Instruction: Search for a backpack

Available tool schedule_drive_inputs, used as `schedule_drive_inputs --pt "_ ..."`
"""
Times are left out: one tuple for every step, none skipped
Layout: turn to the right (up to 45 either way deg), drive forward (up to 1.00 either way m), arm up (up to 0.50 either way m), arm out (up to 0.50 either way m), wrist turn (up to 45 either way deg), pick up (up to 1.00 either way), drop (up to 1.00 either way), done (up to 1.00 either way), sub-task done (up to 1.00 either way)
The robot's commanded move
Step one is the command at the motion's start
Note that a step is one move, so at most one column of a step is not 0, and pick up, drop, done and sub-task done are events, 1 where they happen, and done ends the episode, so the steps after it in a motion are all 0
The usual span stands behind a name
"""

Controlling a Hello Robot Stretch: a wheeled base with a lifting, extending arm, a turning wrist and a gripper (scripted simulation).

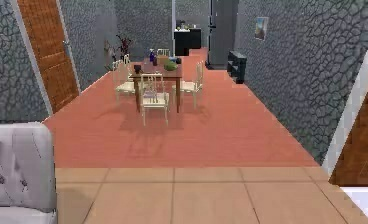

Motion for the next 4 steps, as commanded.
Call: schedule_drive_inputs --pt "45.0 0.00 0.00 0.00 0.0 0.00 0.00 0.00 0.00" --pt "24.0 0.00 0.00 0.00 0.0 0.00 0.00 0.00 0.00" --pt "0.0 1.00 0.00 0.00 0.0 0.00 0.00 0.00 0.00" --pt "0.0 1.00 0.00 0.00 0.0 0.00 0.00 0.00 0.00"
